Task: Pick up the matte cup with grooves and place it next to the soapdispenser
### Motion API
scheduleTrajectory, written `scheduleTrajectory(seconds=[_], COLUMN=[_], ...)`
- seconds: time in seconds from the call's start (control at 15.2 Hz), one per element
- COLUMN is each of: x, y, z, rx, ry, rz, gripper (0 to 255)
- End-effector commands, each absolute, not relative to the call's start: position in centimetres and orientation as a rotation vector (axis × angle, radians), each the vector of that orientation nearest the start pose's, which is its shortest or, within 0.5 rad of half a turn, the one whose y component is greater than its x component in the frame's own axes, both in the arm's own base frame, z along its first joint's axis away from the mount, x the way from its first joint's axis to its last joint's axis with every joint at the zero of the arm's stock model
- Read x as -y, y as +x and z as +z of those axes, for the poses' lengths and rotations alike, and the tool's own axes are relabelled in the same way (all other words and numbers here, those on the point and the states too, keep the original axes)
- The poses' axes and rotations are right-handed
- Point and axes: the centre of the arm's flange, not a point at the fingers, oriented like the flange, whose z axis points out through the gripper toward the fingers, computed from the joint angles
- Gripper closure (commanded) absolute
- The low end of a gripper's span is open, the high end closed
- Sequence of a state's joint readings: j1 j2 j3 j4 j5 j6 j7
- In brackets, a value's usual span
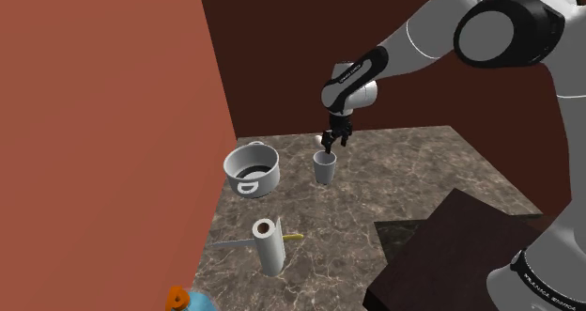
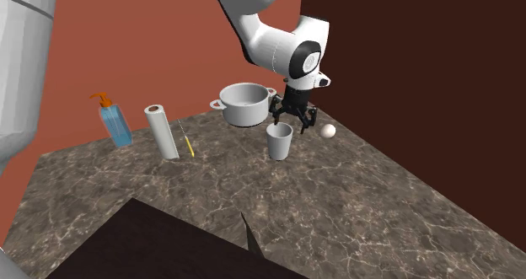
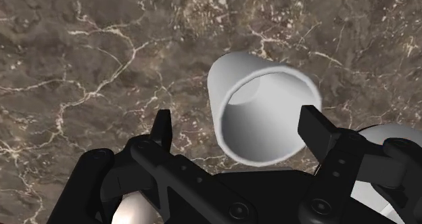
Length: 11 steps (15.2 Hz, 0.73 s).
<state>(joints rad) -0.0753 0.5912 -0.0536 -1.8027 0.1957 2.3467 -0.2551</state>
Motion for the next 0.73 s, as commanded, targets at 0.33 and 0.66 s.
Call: scheduleTrajectory(seconds=[0.33,0.66], x=[8.1,7.9], y=[66.4,66.3], z=[17.1,15.2], rx=[-0.019,-0.019], ry=[-3.028,-3.028], rz=[0.041,0.041], gripper=[0,0])
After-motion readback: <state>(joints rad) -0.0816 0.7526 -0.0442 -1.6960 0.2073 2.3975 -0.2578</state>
